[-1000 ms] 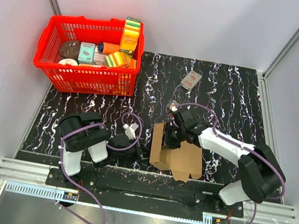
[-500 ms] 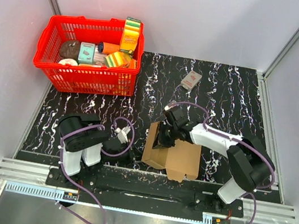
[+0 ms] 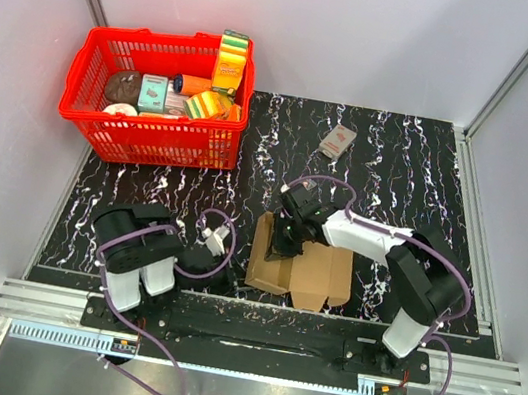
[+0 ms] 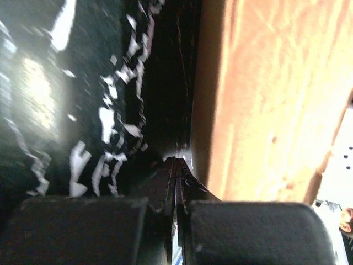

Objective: Fold the paper box

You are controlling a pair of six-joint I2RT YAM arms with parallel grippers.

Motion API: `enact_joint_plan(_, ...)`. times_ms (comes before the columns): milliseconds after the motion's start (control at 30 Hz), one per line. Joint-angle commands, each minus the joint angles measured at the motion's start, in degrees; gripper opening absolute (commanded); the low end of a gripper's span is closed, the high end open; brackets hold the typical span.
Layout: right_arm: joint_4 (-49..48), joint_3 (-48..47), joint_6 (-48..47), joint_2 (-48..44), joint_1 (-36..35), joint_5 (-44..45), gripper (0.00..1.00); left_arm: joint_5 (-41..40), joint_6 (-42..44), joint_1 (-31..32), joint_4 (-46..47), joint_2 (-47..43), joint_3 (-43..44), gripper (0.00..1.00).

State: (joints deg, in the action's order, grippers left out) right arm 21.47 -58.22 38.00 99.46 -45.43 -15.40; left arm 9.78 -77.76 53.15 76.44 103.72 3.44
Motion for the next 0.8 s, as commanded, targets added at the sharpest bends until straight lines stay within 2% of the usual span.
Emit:
enact_joint_plan(0,2.2,-3.0,-2.0,1.4,-0.8,3.2,0.08,-3.8,-1.3,5.5,9.8,-5.1,-11.5,0.00)
enact_joint_plan(167,4.8,-5.1,-3.5,3.4,-0.9,5.2,0.08,-7.4,-0.3,10.0,-1.2,-13.4,-10.0,0.00)
enact_joint_plan(267,5.3,-5.8,-4.1,4.0,-0.9,5.9,0.08,-9.4,1.6,13.3,-13.0,-21.1,-6.5,0.00)
enact_joint_plan(300,5.3,-5.9,-4.2,4.2,-0.9,5.8,0.08,-9.7,2.3,15.2,-22.0,-23.5,-5.4,0.00)
enact_joint_plan(367,5.6,-6.3,-4.4,4.6,-0.9,5.7,0.08,-14.5,5.0,17.3,-33.5,-31.4,-0.3,0.00)
enact_joint_plan(400,5.5,-6.4,-4.5,4.9,-0.9,5.7,0.08,-16.2,5.9,19.5,-44.4,-33.9,1.3,0.00)
enact_joint_plan(433,5.6,-6.4,-4.6,4.9,-0.9,5.7,0.08,-17.7,7.6,20.4,-49.1,-38.8,3.7,0.00)
enact_joint_plan(500,5.6,-6.4,-4.8,5.0,-0.9,5.8,0.08,-20.8,8.5,21.8,-58.5,-43.2,4.8,0.00)
enact_joint_plan(633,5.3,-6.0,-5.2,4.7,-0.9,6.0,0.07,-23.5,11.2,22.2,-69.1,-54.2,7.2,0.00)
enact_joint_plan(700,4.9,-5.8,-5.3,4.3,-0.9,6.0,0.07,-24.8,12.7,22.3,-74.6,-56.2,8.9,0.00)
enact_joint_plan(767,4.9,-5.5,-5.5,3.6,-0.9,5.7,0.07,-25.5,14.7,22.3,-76.3,-57.1,11.4,0.00)
